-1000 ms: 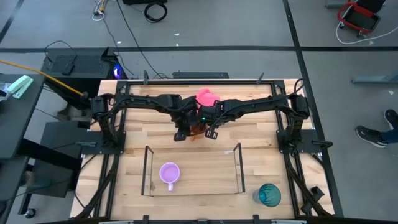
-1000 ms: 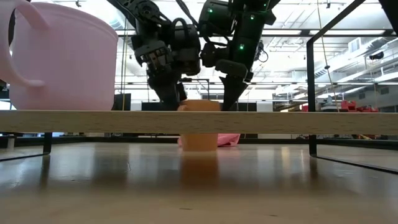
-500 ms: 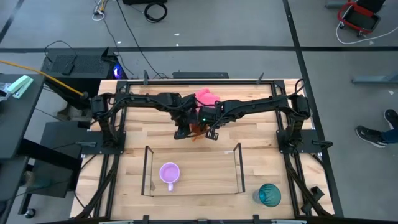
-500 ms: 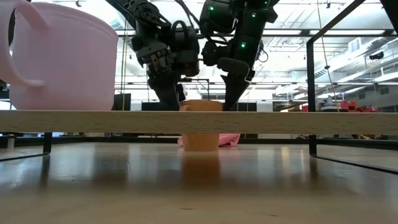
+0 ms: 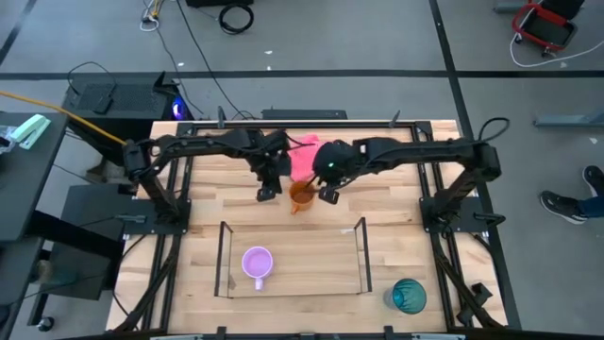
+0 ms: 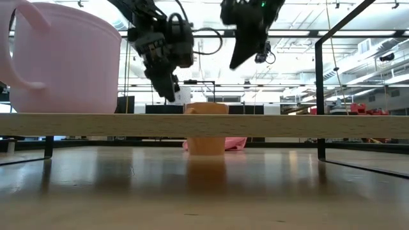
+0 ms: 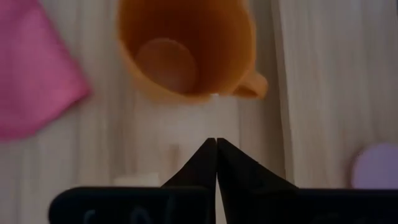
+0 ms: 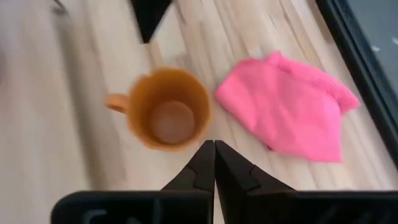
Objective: Stack small to large cups/mugs on shelf
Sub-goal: Put the orange mug on the shelf
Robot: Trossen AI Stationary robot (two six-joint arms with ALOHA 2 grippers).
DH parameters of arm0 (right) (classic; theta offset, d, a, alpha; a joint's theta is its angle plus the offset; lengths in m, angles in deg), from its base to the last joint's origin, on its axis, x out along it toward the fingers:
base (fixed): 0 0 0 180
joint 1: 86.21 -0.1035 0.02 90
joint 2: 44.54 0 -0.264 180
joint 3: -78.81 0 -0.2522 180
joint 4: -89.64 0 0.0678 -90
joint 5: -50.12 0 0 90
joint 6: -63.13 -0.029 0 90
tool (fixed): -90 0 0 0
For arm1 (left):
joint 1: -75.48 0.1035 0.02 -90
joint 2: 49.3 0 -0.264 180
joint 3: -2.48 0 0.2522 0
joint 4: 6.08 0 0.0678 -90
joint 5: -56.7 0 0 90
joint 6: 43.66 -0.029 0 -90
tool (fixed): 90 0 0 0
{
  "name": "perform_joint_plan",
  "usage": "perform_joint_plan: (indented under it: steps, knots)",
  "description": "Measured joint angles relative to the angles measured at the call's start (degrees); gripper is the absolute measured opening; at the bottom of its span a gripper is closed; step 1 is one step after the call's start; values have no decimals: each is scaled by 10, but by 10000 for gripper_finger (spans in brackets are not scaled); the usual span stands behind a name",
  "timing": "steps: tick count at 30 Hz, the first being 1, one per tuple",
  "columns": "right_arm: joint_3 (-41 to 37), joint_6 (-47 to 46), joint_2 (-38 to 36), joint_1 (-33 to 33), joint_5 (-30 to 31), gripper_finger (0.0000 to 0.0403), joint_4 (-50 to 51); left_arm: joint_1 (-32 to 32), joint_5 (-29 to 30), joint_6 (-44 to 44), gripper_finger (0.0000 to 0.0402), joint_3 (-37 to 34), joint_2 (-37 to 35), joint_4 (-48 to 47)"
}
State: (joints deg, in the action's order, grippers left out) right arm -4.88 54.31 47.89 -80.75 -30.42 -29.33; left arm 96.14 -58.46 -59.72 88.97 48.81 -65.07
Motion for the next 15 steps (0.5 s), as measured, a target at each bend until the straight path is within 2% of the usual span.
perform_joint_plan:
  steps: [8,15]
  knots:
    - [1,15,-37,33,-107,46,-32,59,10,-11,21,1,-69,-52]
    - [3,35,-18,54,-130,84,-36,109,10,-28,20,0,-85,-101]
